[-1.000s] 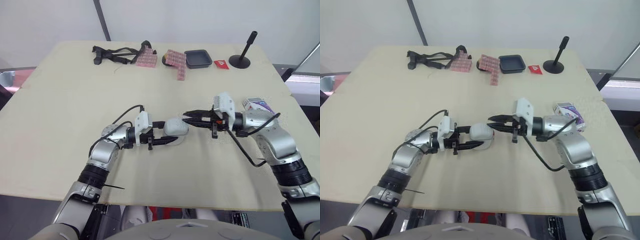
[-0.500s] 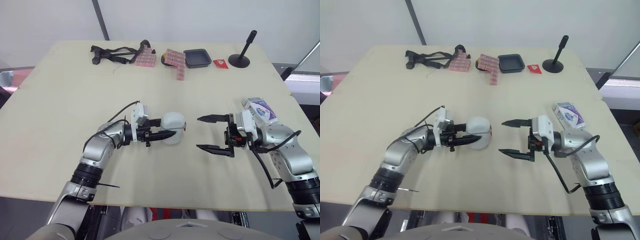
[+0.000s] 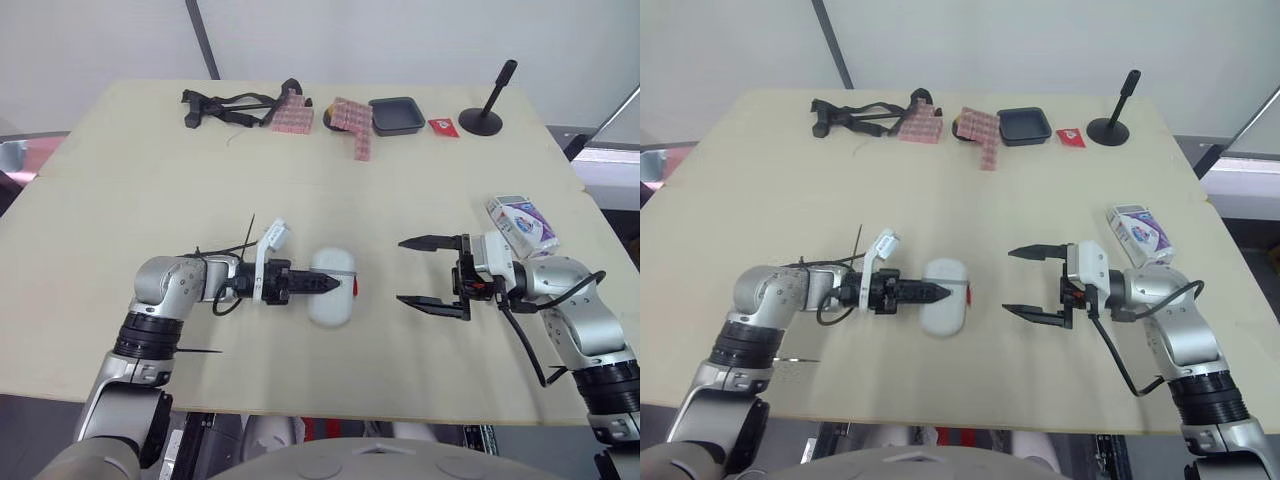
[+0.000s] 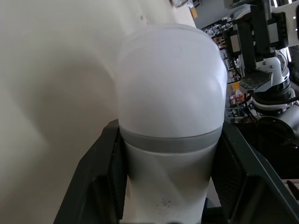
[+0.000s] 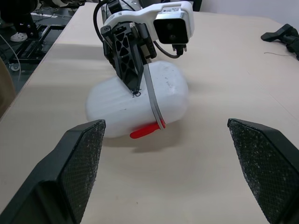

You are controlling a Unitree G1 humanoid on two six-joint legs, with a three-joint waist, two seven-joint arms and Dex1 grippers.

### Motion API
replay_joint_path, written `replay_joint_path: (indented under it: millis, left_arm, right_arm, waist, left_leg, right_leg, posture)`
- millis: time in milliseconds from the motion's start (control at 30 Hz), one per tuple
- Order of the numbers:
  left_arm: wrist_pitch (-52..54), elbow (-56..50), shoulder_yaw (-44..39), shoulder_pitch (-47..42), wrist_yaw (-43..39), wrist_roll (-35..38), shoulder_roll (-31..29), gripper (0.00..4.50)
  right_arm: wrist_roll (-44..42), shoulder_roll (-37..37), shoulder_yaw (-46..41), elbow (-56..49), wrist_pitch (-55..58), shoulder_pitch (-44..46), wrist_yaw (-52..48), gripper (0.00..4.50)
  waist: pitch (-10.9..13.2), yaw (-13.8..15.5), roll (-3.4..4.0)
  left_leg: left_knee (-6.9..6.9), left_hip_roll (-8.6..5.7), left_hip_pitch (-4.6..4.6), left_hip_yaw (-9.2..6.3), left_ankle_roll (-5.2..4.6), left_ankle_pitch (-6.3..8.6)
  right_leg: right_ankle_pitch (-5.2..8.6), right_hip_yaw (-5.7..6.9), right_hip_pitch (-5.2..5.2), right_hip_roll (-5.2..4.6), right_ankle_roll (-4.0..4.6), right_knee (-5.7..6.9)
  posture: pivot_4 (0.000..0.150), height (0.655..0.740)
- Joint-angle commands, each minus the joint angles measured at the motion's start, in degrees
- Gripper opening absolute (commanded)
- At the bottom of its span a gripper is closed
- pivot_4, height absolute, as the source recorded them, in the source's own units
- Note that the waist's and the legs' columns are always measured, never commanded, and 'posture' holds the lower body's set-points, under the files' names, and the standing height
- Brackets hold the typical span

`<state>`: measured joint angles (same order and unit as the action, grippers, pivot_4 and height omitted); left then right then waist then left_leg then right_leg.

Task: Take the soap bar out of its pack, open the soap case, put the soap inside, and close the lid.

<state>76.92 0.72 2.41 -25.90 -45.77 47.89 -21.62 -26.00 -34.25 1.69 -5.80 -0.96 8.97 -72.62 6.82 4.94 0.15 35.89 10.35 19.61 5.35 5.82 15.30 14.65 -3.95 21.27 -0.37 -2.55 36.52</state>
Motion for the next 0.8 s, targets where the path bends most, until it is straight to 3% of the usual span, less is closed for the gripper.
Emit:
replay_joint_path:
  millis: [33, 267, 333, 400, 500, 800]
  left_arm:
    - [2.31, 3.05, -0.52, -0.41, 4.22, -2.11, 0.38, 1.89]
    - [-2.7, 3.16, 4.06, -0.02, 2.94, -5.95, -1.68, 1.89]
    - [-5.4, 3.4, 4.91, 0.15, 2.78, -7.14, -2.19, 2.91]
    - [-7.64, 4.18, 5.7, -0.04, 2.11, -8.09, -2.74, 3.65]
    - [-10.77, 4.82, 7.27, -0.5, 0.77, -9.53, -4.15, 4.45]
    - [-23.31, 3.24, 11.38, -0.67, -7.57, -13.8, -11.06, 4.45]
  right_arm:
    - [-1.13, -0.4, -0.57, -0.99, 0.83, -0.31, -0.03, 4.49]
    - [-0.94, -0.15, -0.48, -0.67, 1.49, -0.4, -0.18, 4.49]
    - [-0.84, -0.03, -0.36, -0.75, 1.63, -0.21, -0.03, 4.5]
    - [-0.71, 0.05, -0.29, -0.69, 1.67, 0.01, 0.03, 4.5]
    - [-0.53, 0.05, -0.21, -0.52, 1.63, 0.19, 0.02, 4.5]
    - [-0.13, -0.11, -0.08, 0.18, 1.99, 0.9, 0.3, 4.5]
  waist:
    - [0.0, -0.03, 0.0]
    - [-0.01, -0.16, 0.01]
    - [-0.01, -0.25, 0.01]
    - [-0.01, -0.48, 0.01]
    - [-0.07, -0.35, 0.11]
    - [-0.02, -1.5, 0.12]
  left_leg:
    - [-0.02, 0.0, -0.05, -0.02, 0.0, 0.0]
    - [-0.12, -0.03, -0.35, -0.09, 0.0, 0.0]
    - [-0.13, -0.05, -0.39, -0.09, 0.0, 0.0]
    - [-0.15, -0.04, -0.38, -0.09, 0.0, -0.01]
    - [-0.17, -0.08, -0.41, -0.1, 0.0, -0.01]
    - [-0.79, -0.12, -0.64, -0.11, 0.16, -0.43]
  right_leg:
    - [0.0, 0.02, -0.06, -0.02, 0.0, -0.04]
    - [0.0, 0.16, -0.47, -0.32, 0.0, -0.4]
    - [0.0, 0.19, -0.54, -0.37, 0.0, -0.42]
    - [0.0, 0.21, -0.54, -0.36, 0.0, -0.44]
    - [0.0, 0.23, -0.57, -0.4, 0.0, -0.46]
    - [-0.06, 0.41, -0.65, -0.51, 0.1, -0.54]
  posture:
    - [0.15, 0.74]
    - [0.15, 0.74]
    - [0.15, 0.74]
    - [0.15, 0.74]
    - [0.15, 0.74]
    - [0.15, 0.74]
